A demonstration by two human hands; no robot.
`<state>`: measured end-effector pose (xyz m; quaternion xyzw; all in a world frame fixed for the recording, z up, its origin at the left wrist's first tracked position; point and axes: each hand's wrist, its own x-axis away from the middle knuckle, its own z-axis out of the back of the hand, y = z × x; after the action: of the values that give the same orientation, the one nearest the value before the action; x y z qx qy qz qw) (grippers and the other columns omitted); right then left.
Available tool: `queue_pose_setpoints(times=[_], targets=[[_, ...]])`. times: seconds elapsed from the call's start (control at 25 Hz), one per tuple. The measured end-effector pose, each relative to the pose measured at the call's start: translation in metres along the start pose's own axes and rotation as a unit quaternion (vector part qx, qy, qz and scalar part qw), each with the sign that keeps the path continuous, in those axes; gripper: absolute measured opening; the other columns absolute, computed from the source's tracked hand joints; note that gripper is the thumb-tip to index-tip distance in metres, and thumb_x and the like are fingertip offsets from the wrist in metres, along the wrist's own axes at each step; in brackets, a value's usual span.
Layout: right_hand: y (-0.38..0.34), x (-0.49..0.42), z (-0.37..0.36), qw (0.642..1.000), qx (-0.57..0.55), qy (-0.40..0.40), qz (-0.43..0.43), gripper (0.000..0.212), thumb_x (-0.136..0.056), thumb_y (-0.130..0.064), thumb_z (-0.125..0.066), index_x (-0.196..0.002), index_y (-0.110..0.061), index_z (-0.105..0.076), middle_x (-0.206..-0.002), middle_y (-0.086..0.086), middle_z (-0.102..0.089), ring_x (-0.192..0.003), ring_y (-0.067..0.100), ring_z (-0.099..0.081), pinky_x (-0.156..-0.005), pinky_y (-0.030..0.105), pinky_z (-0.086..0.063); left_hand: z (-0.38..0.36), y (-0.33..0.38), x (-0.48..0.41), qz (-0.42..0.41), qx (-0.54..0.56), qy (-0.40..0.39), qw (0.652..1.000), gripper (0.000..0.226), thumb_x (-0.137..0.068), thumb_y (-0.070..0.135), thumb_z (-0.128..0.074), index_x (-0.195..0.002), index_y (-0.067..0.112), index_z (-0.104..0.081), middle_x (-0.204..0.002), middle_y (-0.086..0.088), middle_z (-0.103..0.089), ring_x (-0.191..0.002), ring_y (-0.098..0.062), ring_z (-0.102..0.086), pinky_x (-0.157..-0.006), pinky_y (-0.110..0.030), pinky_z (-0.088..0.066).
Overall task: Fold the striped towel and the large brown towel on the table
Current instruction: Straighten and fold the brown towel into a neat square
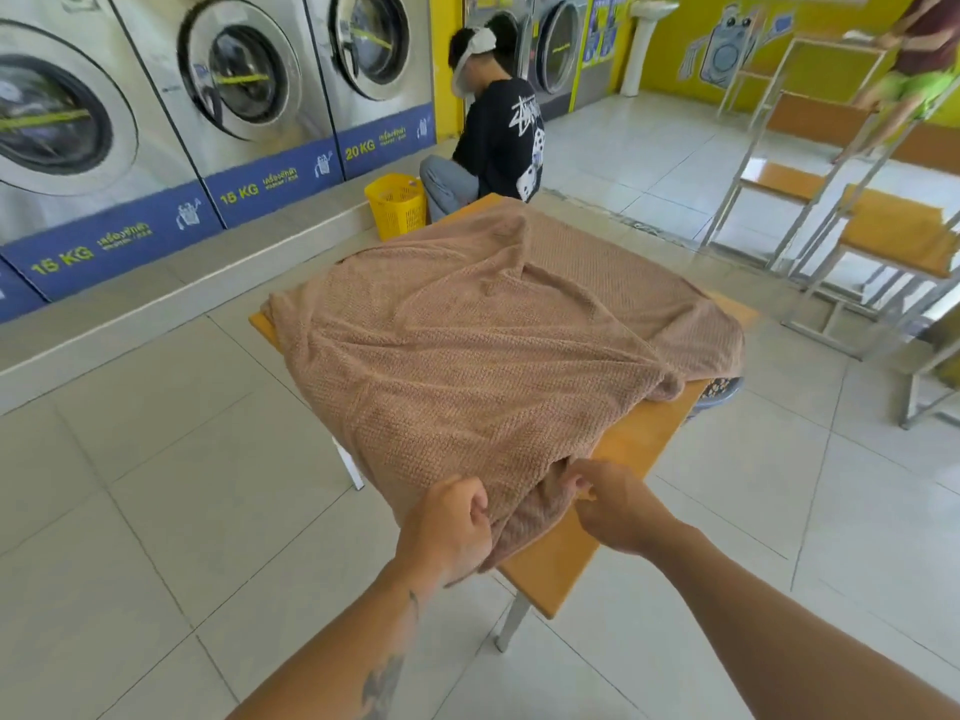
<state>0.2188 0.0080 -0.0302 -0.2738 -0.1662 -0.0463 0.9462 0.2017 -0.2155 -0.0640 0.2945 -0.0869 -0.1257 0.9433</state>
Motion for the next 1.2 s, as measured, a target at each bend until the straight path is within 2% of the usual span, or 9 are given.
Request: queue_pose_setpoints(times=[0.16,0.36,0.56,0.68,0.8,0.88,0.96,1.04,1.2], targets=[[0.062,-0.022,0.058,0.998,-0.054,0.006,0.01,0.045,-0.082,-0.003,-0.05,-0.119,-0.024,-0.064,-0.109,-0.001,-0.058,-0.101,0.017,-0.058,-0.078,0.027,-0.047,-0.012,0.052,-0.049,0.026,-0.015,0.037,0.999,0.016,-0.09,0.02,-0.048,-0.091,0.031,-0.06,-0.096,0.013,-0.058,-0.087,-0.009,-0.056,-0.078,-0.032,-0.053],[0.149,-0.034,0.137,0.997,-0.077,-0.03,0.01,0.04,-0.087,-0.005,-0.05,-0.121,-0.024,-0.06,-0.102,-0.001,-0.061,-0.092,0.016,-0.058,-0.063,0.018,-0.045,-0.058,0.147,-0.101,0.058,-0.013,0.027,0.998,0.022,-0.093,0.018,-0.043,-0.094,0.031,-0.061,-0.102,0.01,-0.061,-0.089,-0.008,-0.058,-0.081,-0.032,-0.054],[0.199,-0.071,0.193,0.995,-0.095,-0.015,0.003,0.033,-0.085,-0.018,-0.057,-0.117,-0.029,-0.06,-0.114,0.003,-0.065,-0.101,0.021,-0.062,-0.087,0.037,-0.054,-0.088,0.221,-0.144,0.063,-0.017,0.029,0.997,0.018,-0.094,0.02,-0.047,-0.095,0.03,-0.061,-0.1,0.011,-0.057,-0.091,-0.01,-0.056,-0.084,-0.032,-0.052],[0.21,-0.093,0.203,0.991,-0.13,-0.041,-0.014,0.045,-0.083,-0.018,-0.056,-0.128,-0.023,-0.057,-0.125,0.008,-0.061,-0.108,0.023,-0.059,-0.095,0.037,-0.05,-0.106,0.242,-0.174,0.057,-0.017,0.041,0.997,0.014,-0.093,0.019,-0.057,-0.1,0.031,-0.059,-0.099,0.011,-0.055,-0.094,-0.013,-0.055,-0.086,-0.033,-0.052],[0.222,-0.117,0.198,0.988,-0.131,-0.081,-0.024,0.049,-0.084,-0.015,-0.056,-0.132,-0.018,-0.055,-0.129,0.01,-0.058,-0.119,0.027,-0.056,-0.101,0.041,-0.048,-0.13,0.242,-0.198,0.104,-0.078,0.057,0.99,0.033,-0.09,0.019,-0.062,-0.118,0.031,-0.051,-0.116,0.004,-0.047,-0.109,-0.018,-0.047,-0.095,-0.037,-0.046],[0.225,-0.136,0.193,0.986,-0.14,-0.091,-0.024,0.041,-0.084,-0.013,-0.055,-0.125,-0.019,-0.061,-0.122,0.008,-0.061,-0.111,0.025,-0.059,-0.092,0.037,-0.051,-0.136,0.235,-0.213,0.134,-0.106,0.08,0.982,0.026,-0.091,0.018,-0.057,-0.114,0.029,-0.052,-0.114,0.002,-0.046,-0.11,-0.021,-0.046,-0.094,-0.039,-0.044],[0.222,-0.152,0.189,0.977,-0.175,-0.116,-0.026,0.029,-0.085,-0.011,-0.055,-0.107,-0.025,-0.067,-0.104,0.003,-0.064,-0.09,0.019,-0.061,-0.072,0.03,-0.052,-0.133,0.23,-0.224,0.151,-0.062,0.104,0.981,0.013,-0.094,0.015,-0.049,-0.093,0.026,-0.056,-0.099,0.004,-0.053,-0.097,-0.021,-0.054,-0.083,-0.04,-0.05],[0.213,-0.168,0.186,0.955,-0.258,-0.134,-0.058,0.019,-0.085,-0.016,-0.059,-0.102,-0.024,-0.064,-0.101,0.002,-0.064,-0.087,0.018,-0.062,-0.067,0.03,-0.05,-0.119,0.229,-0.235,0.149,-0.004,0.124,0.981,0.019,-0.095,0.013,-0.047,-0.084,0.024,-0.057,-0.086,0.007,-0.059,-0.081,-0.017,-0.059,-0.07,-0.042,-0.055],[0.183,-0.194,0.181,0.842,-0.49,-0.192,-0.118,0.026,-0.087,-0.023,-0.066,-0.112,-0.015,-0.066,-0.103,0.004,-0.071,-0.091,0.025,-0.063,-0.068,0.033,-0.043,-0.082,0.233,-0.244,0.129,0.04,0.131,0.982,0.02,-0.1,0.017,-0.047,-0.087,0.023,-0.061,-0.081,0.009,-0.064,-0.077,-0.014,-0.061,-0.068,-0.038,-0.052]])
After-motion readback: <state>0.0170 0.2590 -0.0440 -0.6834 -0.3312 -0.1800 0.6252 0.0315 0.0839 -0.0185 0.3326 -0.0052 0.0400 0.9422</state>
